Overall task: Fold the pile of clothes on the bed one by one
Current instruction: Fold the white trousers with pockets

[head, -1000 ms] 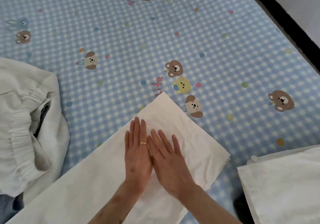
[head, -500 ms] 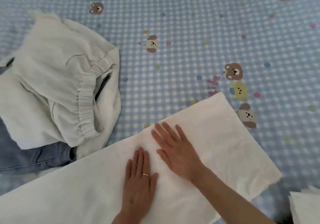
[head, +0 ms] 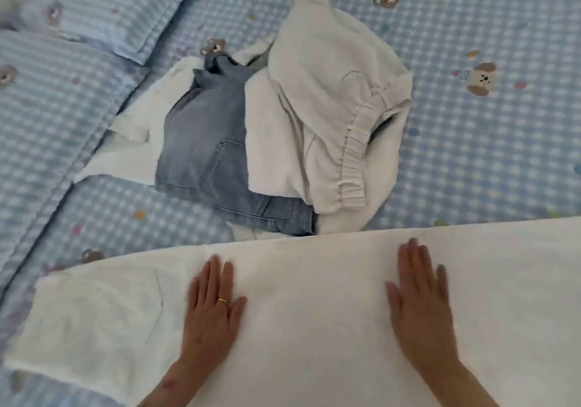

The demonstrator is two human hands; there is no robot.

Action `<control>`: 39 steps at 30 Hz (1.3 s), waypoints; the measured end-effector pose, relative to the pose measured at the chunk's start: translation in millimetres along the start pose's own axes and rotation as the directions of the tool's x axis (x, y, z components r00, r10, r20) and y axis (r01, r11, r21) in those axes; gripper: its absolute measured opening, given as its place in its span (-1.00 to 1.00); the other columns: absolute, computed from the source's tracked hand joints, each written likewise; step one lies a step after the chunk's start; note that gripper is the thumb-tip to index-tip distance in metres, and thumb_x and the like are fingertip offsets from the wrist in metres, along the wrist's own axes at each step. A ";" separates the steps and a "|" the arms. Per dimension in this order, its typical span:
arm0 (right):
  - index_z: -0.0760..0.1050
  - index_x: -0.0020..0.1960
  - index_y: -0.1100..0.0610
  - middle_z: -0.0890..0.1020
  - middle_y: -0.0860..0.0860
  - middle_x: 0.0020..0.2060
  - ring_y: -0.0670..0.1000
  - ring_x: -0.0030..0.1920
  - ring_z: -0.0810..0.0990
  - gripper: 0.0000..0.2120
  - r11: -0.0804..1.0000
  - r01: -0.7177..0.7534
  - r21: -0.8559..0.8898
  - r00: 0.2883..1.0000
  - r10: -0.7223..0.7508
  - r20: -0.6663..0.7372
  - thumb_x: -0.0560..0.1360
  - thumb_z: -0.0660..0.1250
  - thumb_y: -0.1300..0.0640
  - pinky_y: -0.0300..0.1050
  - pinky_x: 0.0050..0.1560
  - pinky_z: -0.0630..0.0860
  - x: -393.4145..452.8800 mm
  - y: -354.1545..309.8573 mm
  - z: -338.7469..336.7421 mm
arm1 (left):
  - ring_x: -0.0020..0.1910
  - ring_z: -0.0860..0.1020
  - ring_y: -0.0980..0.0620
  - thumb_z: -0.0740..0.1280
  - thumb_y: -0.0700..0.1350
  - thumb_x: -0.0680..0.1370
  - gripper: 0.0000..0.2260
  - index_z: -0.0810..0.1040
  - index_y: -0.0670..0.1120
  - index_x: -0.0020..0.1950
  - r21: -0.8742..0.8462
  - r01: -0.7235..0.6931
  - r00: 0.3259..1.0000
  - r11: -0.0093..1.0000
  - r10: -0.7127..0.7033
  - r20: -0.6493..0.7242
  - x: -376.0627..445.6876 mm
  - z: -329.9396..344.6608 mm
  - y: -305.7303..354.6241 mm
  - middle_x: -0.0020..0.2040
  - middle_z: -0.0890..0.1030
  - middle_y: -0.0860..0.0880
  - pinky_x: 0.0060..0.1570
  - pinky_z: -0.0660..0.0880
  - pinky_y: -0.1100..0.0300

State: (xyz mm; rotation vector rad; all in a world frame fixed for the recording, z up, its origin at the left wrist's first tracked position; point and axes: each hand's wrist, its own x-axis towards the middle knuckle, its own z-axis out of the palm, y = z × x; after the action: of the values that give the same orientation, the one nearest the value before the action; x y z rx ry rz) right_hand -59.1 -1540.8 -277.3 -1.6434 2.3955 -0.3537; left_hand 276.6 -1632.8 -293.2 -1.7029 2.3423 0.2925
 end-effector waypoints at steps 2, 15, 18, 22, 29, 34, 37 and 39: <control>0.22 0.46 0.22 0.27 0.16 0.45 0.10 0.46 0.19 -0.46 0.975 0.206 0.087 0.976 -0.211 0.052 0.64 -0.16 -0.07 0.13 0.42 0.11 -20.1 -87.8 28.9 | 0.53 0.02 -0.06 -0.15 0.19 0.61 -0.40 0.06 -0.14 0.54 -0.009 0.033 0.999 0.999 -0.032 0.013 -5.6 -3.7 -31.2 0.56 0.04 -0.12 0.48 -0.07 0.05; 0.24 0.48 0.16 0.21 0.08 0.50 0.11 0.50 0.17 -0.46 0.919 0.388 -0.071 0.878 -0.344 0.333 0.58 -0.01 -0.07 0.25 0.42 0.13 -52.5 -261.8 117.2 | 0.48 0.17 -0.11 -0.18 0.18 0.61 -0.39 0.21 -0.18 0.49 -0.064 0.029 0.999 0.998 -0.032 -0.041 -46.5 -8.7 -229.2 0.50 0.19 -0.17 0.41 0.07 -0.05; 0.26 0.46 0.23 0.25 0.14 0.48 0.12 0.48 0.18 -0.41 0.952 0.293 -0.092 0.921 -0.255 0.296 0.62 -0.19 -0.08 0.24 0.41 0.12 -55.1 -280.5 111.9 | 0.46 0.22 -0.25 -0.25 0.18 0.60 -0.33 0.27 -0.23 0.46 -0.107 0.260 0.966 0.960 -0.258 0.029 -75.4 -18.4 -315.5 0.47 0.23 -0.27 0.37 0.15 -0.19; 0.28 0.45 0.21 0.30 0.13 0.45 0.10 0.47 0.19 -0.45 0.876 0.478 0.064 0.837 -0.476 0.271 0.61 -0.07 -0.09 0.20 0.35 0.16 -82.8 -350.4 122.7 | 0.48 0.16 -0.23 0.00 -0.02 0.61 -0.48 0.23 -0.34 0.45 -0.327 0.358 0.931 0.875 -0.362 0.049 -105.0 -11.9 -339.7 0.48 0.21 -0.29 0.42 0.13 -0.19; 0.25 0.46 0.24 0.22 0.12 0.48 0.09 0.47 0.19 -0.31 0.979 0.082 -0.189 0.959 -0.026 0.282 0.60 -0.30 -0.16 0.25 0.39 0.17 -66.3 -245.8 81.3 | 0.45 0.18 -0.12 0.23 -0.17 0.59 -0.52 0.21 -0.23 0.49 -0.616 0.406 0.863 0.675 -0.505 0.015 -91.6 -6.9 -298.8 0.47 0.27 -0.19 0.42 0.05 0.16; 0.22 0.47 0.23 0.22 0.11 0.47 0.11 0.48 0.20 -0.45 0.973 0.232 0.010 0.928 -0.225 0.296 0.60 -0.11 -0.05 0.13 0.41 0.08 -80.0 -322.5 106.4 | 0.20 0.47 -0.27 0.40 -0.12 0.49 -0.48 0.33 -0.24 0.38 -0.844 0.530 0.598 0.083 -0.742 0.302 -87.3 -21.8 -292.2 0.27 0.47 -0.27 0.22 0.43 -0.11; 0.15 0.50 0.20 0.13 0.08 0.50 0.13 0.49 0.18 -0.44 0.986 0.169 0.009 0.883 -0.156 0.442 0.56 -0.06 -0.01 0.16 0.44 0.11 -82.9 -342.3 112.6 | 0.04 0.58 -0.11 0.45 -0.24 0.43 -0.63 0.46 -0.24 0.20 -0.849 0.364 0.530 -0.382 -0.665 0.527 -86.6 -42.7 -281.3 0.13 0.58 -0.16 0.03 0.53 0.03; -0.09 0.54 0.12 -0.11 0.02 0.53 0.02 0.54 -0.07 -0.47 0.995 0.100 0.028 0.857 -0.100 0.506 0.63 -0.08 0.00 0.10 0.48 -0.07 -84.3 -341.8 110.3 | -0.02 0.59 0.02 0.44 -0.24 0.43 -0.78 0.53 -0.15 0.04 -0.847 0.264 0.573 -0.460 -0.632 0.522 -89.8 -62.8 -264.6 0.07 0.63 -0.05 -0.09 0.49 0.19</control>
State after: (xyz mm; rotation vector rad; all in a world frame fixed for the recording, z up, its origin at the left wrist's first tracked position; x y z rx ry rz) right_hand 306.6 -1589.2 -270.6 -1.6151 1.9192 0.0657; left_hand 551.0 -1650.4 -213.2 -3.2990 0.3808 2.2540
